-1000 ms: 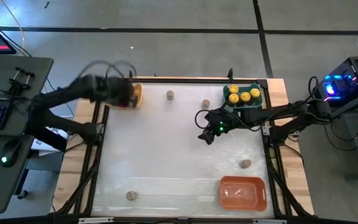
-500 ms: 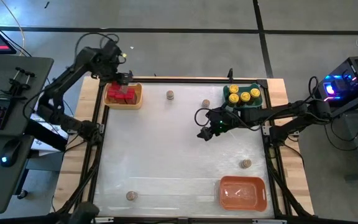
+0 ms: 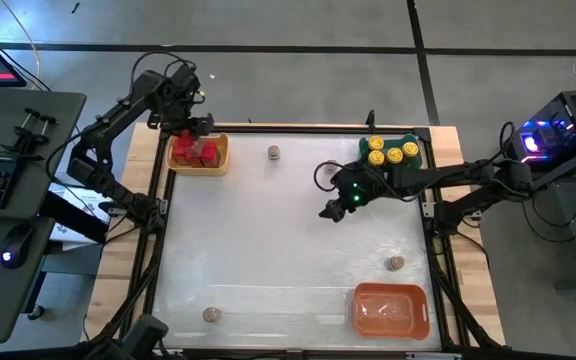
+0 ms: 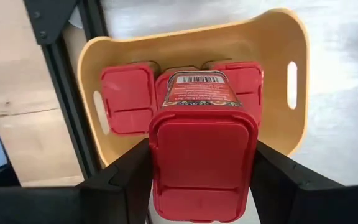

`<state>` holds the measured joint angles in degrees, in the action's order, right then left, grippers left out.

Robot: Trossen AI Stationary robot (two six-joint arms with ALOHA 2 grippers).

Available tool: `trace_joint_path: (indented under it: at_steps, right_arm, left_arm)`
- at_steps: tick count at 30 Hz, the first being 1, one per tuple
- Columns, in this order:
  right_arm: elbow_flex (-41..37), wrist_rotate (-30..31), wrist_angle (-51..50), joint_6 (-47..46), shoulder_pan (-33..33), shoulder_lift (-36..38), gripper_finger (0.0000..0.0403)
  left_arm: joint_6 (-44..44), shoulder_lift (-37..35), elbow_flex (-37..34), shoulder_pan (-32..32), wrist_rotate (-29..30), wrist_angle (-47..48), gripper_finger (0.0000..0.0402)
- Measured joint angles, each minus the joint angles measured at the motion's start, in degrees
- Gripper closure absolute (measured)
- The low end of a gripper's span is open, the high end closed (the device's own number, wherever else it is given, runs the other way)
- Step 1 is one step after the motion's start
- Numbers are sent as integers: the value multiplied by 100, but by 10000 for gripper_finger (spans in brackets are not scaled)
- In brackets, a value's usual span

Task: Sort spices by type
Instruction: Stack the red seasoning can on the red seasoning can in the yellow bin

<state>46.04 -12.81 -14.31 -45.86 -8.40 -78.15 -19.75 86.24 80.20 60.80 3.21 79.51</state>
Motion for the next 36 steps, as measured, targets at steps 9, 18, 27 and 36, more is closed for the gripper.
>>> trace_joint_path:
  at_steps: [9,18,27,36]
  right_arm:
    - [0,-371,-133,456,-296,0,132]
    - [0,-432,-219,648,-335,0,132]
    - [0,-433,-343,649,-331,0,132]
    - [0,-432,-347,648,-331,0,132]
  left_arm:
    - [-376,86,0,-63,262,117,212]
    - [-426,386,-5,-101,378,217,211]
    - [-458,397,-2,-101,420,-136,211]
    - [-367,397,-4,-101,417,-127,192]
